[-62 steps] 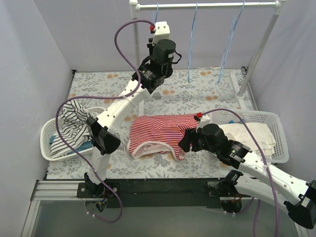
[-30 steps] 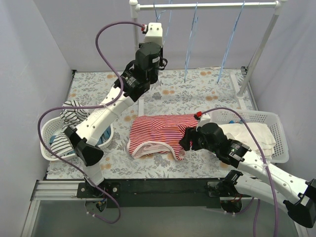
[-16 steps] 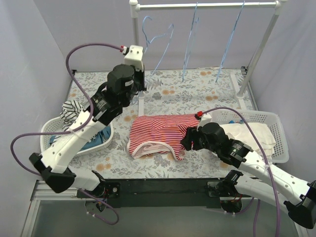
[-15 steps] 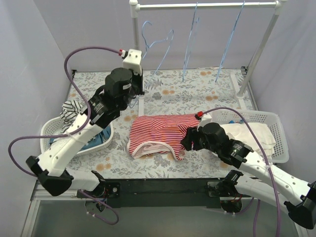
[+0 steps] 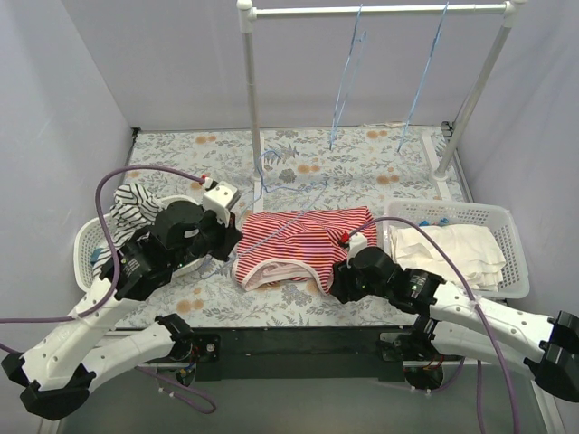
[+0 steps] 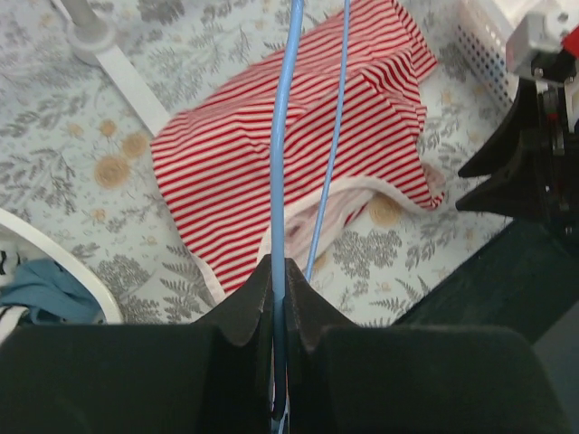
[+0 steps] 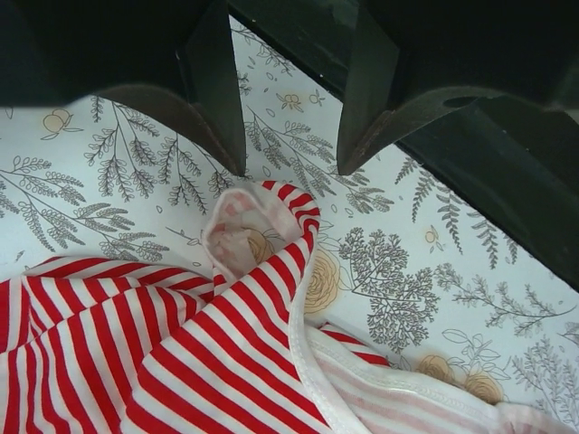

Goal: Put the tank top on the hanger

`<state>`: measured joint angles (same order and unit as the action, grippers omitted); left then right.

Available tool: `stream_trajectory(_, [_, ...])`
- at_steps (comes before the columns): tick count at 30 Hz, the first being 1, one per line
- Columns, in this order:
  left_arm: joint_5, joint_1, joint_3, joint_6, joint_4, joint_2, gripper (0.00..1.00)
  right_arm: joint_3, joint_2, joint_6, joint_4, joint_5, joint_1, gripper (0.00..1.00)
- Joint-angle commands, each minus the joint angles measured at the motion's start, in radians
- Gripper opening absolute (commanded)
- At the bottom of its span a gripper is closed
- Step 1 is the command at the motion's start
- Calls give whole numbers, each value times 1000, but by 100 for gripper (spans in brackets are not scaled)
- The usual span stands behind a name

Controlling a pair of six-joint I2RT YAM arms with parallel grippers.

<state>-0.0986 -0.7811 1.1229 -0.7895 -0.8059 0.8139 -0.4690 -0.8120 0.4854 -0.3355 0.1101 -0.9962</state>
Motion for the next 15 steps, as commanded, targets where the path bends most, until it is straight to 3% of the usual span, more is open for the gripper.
stream_trajectory(1, [97, -4, -26, -16, -53, -45, 0, -10, -38, -42, 84, 102, -27, 52])
stream_trajectory(5, [142, -4, -52, -20, -64, -84, 0, -40, -125, -74, 124, 85, -30, 53])
stream_trajectory(15, [77, -4, -74, -45, -64, -110, 0, -117, -259, -99, 184, 56, -30, 54])
